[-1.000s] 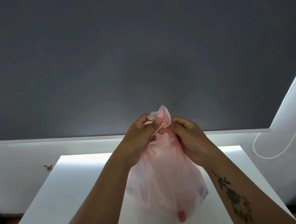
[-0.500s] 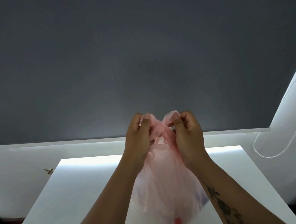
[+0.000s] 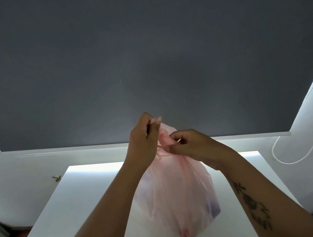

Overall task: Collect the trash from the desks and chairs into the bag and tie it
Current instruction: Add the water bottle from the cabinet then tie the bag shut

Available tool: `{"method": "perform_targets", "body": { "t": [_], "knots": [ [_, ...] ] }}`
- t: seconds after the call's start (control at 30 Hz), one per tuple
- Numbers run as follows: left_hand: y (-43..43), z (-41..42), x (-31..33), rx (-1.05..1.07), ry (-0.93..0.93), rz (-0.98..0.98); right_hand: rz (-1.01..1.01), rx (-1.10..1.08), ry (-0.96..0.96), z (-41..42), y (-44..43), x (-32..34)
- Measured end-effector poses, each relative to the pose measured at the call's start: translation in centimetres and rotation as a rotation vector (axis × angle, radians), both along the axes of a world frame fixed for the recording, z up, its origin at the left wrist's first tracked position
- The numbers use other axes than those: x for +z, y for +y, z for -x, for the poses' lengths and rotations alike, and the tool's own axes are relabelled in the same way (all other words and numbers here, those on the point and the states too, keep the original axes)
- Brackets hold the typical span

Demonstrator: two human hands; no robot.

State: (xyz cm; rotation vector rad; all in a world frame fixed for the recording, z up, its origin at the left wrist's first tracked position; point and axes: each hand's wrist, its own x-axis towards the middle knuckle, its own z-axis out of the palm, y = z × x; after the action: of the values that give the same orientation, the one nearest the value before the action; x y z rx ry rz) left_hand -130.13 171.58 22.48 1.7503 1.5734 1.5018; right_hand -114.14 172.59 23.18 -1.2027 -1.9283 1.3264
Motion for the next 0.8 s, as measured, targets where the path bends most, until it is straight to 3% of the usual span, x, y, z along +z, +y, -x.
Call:
{"method": "perform_targets", "body": {
  "t": [0.17, 0.33, 0.4, 0.47, 0.57, 0.67, 0.73, 0.8],
  "knots": [
    [0.0, 0.6, 0.5, -0.073, 0.032, 0.083, 0.048, -0.013, 0.135, 0.0, 0.2, -0.5],
    [-0.1, 1.1, 1.7, -0.167, -0.019, 0.248, 0.304, -0.067, 0.429, -0.3, 0.4, -0.8],
    [0.0, 1.4, 2.0, -0.230, -0.089, 0.341, 0.334, -0.074, 0.475, -0.5, 0.3, -0.8],
    [0.2, 1.6, 2.1, -0.205, -0.043, 0.415, 0.331, -0.078, 0.443, -0.7, 0.0, -0.8],
    [0.3, 1.3, 2.2, -0.165, -0.051, 0.403, 0.157, -0.216, 0.318, -0.9, -0.4, -1.5],
    [0.4, 0.9, 2.3, -0.198, -0.218, 0.475, -0.275, -0.480, 0.412, -0.7, -1.8, -2.2],
    [0.4, 0.8, 2.5, -0.235, -0.333, 0.531, -0.580, -0.429, 0.258, -0.4, -2.6, -2.7],
    [0.4, 0.7, 2.5, -0.245, -0.400, 0.576, -0.723, -0.313, 0.041, -0.1, -2.5, -3.7]
  ]
}}
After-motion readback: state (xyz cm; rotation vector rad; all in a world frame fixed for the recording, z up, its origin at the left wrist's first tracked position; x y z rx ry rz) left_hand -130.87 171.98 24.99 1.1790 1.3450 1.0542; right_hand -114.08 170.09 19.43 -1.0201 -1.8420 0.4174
